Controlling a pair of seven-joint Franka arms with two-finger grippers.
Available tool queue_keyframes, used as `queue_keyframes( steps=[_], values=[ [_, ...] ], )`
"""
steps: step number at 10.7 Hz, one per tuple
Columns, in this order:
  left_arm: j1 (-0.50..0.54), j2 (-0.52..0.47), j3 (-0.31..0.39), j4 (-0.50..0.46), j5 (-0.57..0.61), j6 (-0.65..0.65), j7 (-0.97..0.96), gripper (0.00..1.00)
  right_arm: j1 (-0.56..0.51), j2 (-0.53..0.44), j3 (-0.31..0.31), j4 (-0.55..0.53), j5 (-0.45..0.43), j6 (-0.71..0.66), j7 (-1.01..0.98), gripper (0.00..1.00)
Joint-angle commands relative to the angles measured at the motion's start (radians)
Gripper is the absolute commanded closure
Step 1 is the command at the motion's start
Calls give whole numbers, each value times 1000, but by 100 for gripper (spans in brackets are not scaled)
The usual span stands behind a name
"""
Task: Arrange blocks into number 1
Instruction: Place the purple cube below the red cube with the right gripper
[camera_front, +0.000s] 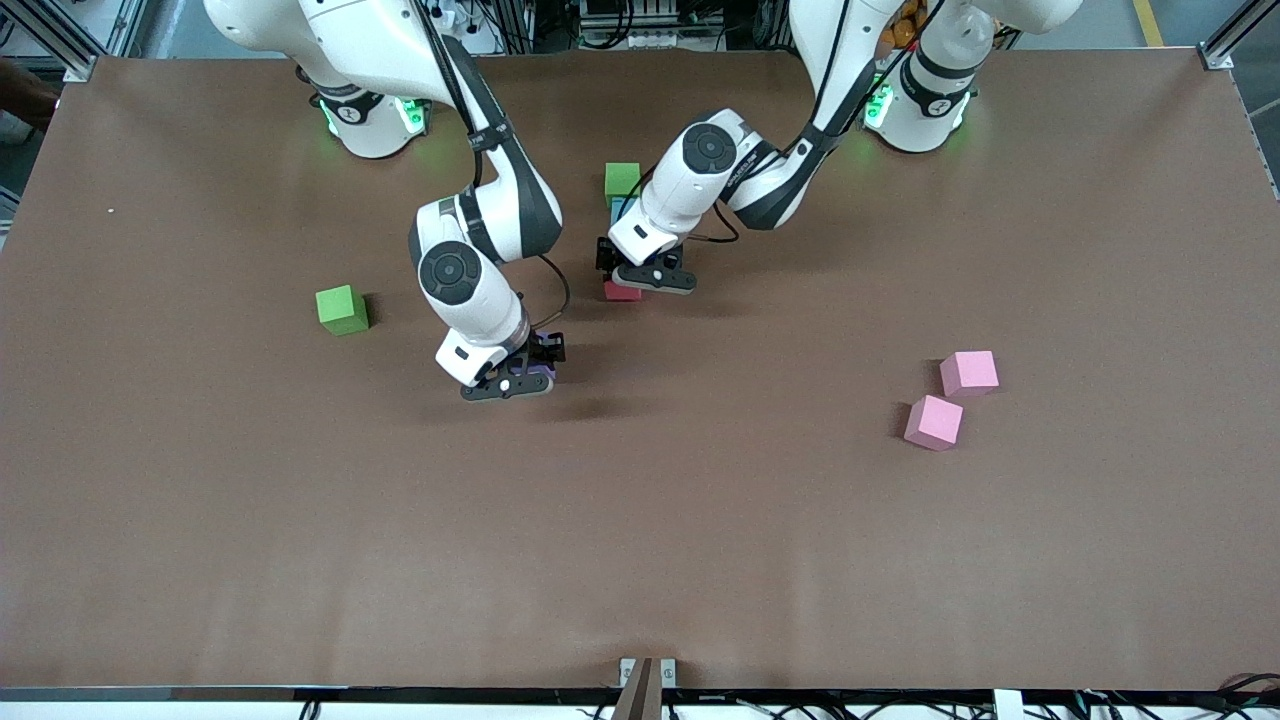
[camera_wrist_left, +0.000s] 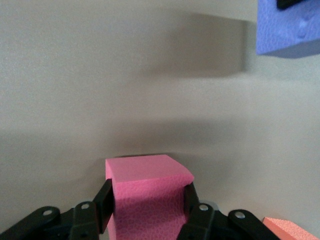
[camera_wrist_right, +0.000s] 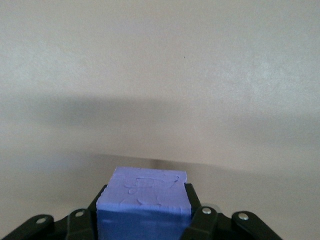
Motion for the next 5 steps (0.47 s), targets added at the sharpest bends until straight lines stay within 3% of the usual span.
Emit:
queue_keyframes(
  steps=[1,5],
  values=[
    [14,-15,-16,-36,24,28,8,100,-1,-5,0,41,15,-56,41,100],
    [14,-12,-36,-66,22,67,1,100,3,-4,0,39,15,-58,44,100]
  ],
)
